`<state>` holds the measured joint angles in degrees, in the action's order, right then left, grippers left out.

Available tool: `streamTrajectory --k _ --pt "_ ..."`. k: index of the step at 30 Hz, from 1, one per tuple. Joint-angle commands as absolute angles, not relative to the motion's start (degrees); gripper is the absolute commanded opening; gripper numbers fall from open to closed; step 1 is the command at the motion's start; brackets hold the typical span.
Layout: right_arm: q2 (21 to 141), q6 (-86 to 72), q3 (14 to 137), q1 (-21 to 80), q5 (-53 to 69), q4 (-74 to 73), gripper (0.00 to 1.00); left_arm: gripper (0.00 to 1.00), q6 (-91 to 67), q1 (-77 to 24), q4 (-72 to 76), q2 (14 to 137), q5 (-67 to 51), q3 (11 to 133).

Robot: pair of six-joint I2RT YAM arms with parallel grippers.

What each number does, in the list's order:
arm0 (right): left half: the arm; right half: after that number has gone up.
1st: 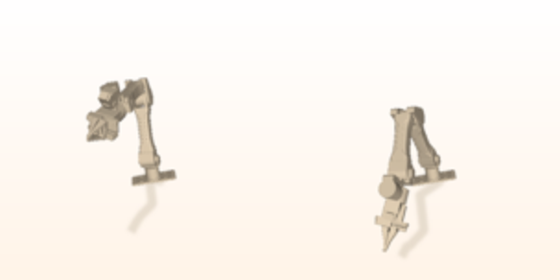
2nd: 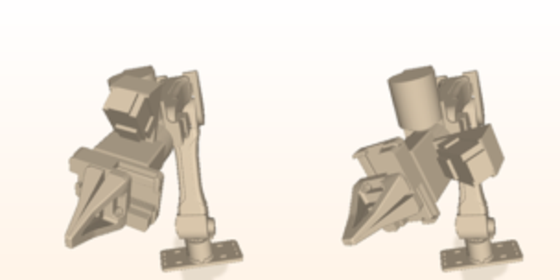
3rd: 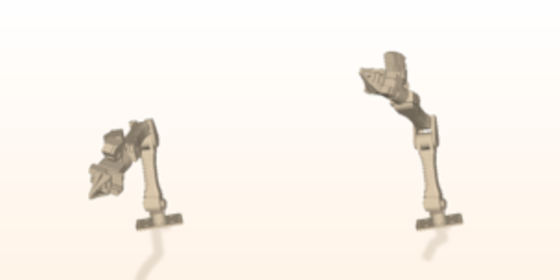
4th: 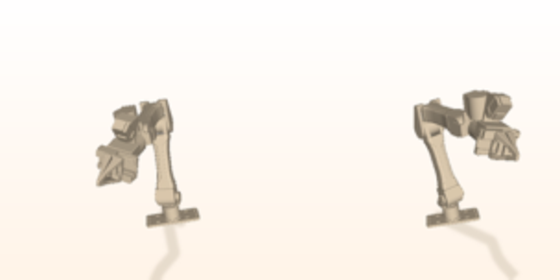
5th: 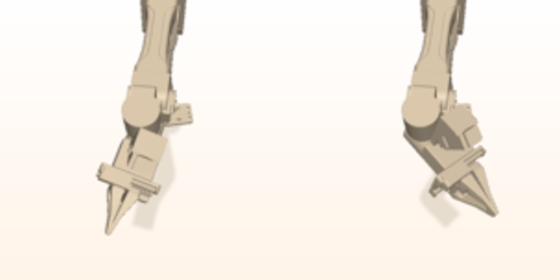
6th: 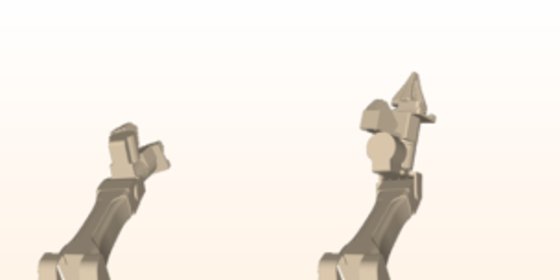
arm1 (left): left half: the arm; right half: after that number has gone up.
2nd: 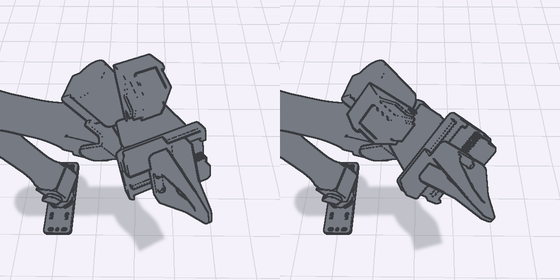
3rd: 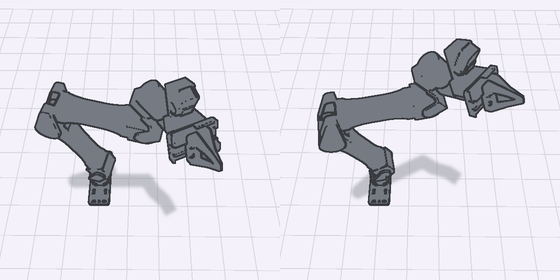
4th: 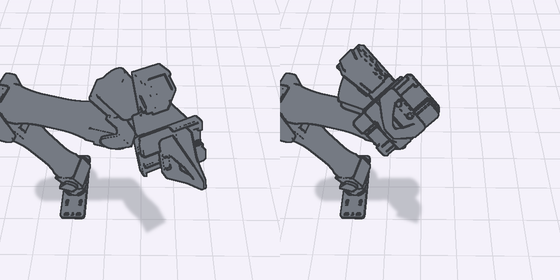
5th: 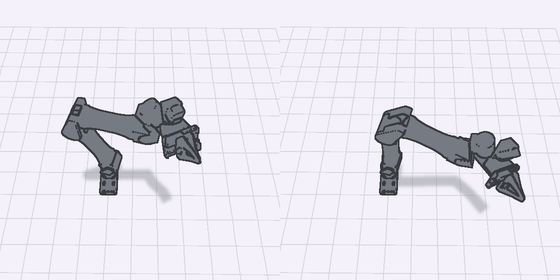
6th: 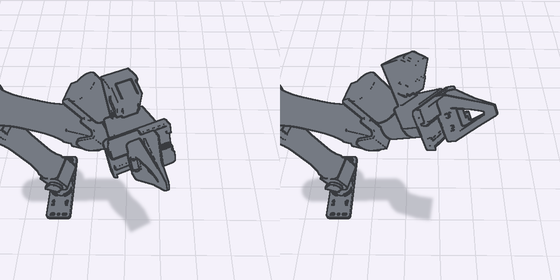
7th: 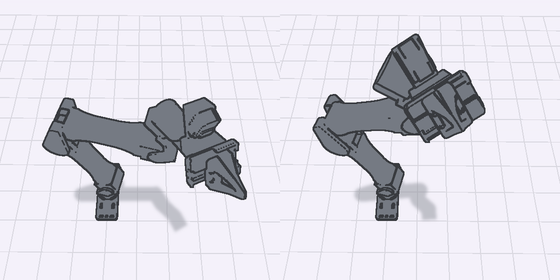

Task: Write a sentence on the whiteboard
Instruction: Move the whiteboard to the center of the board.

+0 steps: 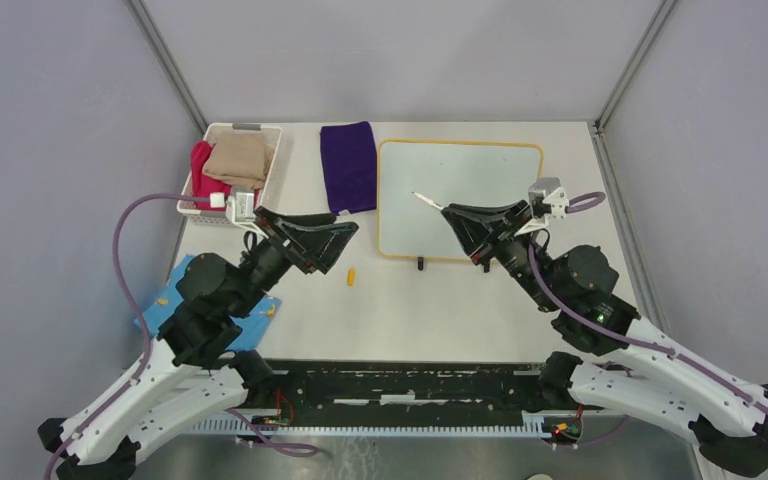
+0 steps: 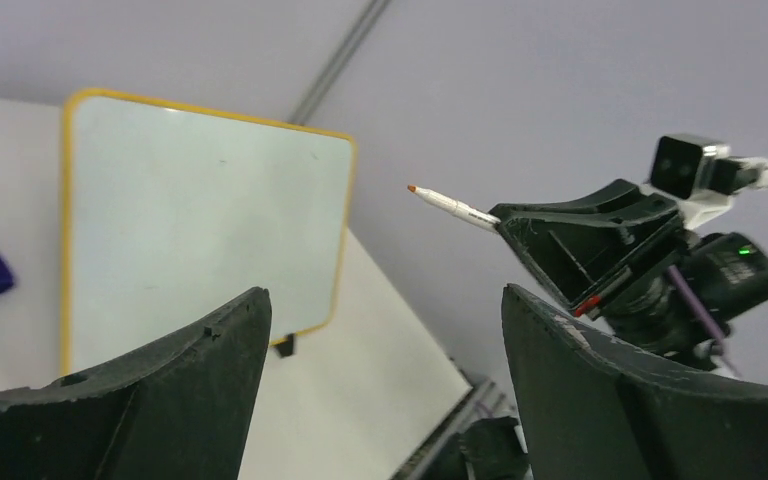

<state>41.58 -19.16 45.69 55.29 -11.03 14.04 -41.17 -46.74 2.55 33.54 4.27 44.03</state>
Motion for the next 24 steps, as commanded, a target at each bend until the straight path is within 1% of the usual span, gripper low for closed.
streamTrajectory --k 1,5,7,16,20,24 --pt "41.2 -8.7 51.6 55.4 -26.2 -8.0 0.0 0.89 -23.3 -46.8 -13.7 34.5 11.8 50.5" --pt "41.2 -8.1 52.4 55.4 -32.6 -16.0 0.0 0.89 -17.6 -46.8 -18.6 36.5 14.3 52.0" --pt "40.3 -8.3 50.9 55.4 -33.6 -17.0 0.0 0.89 -16.5 -46.8 -19.3 37.6 15.1 52.0" --pt "34.3 -8.2 40.3 55.4 -33.4 -12.0 0.0 0.89 -15.0 -46.7 -17.2 44.4 12.7 51.7" --pt "35.2 -8.2 39.2 55.4 -33.0 -11.5 0.0 0.89 -16.3 -46.8 -15.3 47.1 13.4 50.6" --pt "36.9 -8.5 38.7 55.4 -32.8 -10.5 0.0 0.89 -14.9 -46.8 -14.3 50.3 11.3 50.3"
